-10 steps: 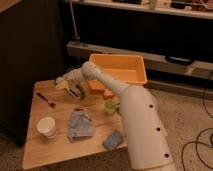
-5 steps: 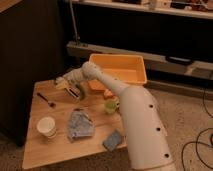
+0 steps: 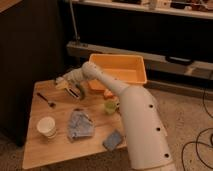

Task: Place brush in plastic cup

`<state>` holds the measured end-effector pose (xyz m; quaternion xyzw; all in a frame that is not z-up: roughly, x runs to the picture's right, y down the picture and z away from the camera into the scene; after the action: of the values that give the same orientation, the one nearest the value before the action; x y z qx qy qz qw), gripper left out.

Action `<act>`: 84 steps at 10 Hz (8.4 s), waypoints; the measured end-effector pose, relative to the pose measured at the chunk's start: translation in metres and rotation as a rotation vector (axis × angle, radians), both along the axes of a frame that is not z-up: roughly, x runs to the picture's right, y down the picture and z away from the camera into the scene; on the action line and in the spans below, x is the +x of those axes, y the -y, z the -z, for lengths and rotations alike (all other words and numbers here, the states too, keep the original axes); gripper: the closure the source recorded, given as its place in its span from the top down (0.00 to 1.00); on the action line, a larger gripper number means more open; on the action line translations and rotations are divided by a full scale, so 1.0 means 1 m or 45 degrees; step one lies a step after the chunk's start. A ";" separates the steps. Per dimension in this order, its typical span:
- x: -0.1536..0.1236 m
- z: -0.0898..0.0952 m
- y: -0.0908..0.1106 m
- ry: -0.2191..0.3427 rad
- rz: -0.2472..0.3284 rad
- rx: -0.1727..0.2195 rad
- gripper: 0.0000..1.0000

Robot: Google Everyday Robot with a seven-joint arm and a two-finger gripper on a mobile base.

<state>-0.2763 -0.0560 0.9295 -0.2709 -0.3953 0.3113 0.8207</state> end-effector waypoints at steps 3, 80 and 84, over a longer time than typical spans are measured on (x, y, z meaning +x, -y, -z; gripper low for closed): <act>0.018 -0.021 0.004 -0.168 0.027 -0.041 0.66; 0.453 0.140 -0.113 -0.053 -0.588 -0.618 0.00; 0.438 0.133 -0.127 0.115 -0.650 -0.614 0.00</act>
<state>0.1618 0.0713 0.7968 -0.3628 -0.4012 0.5784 0.6106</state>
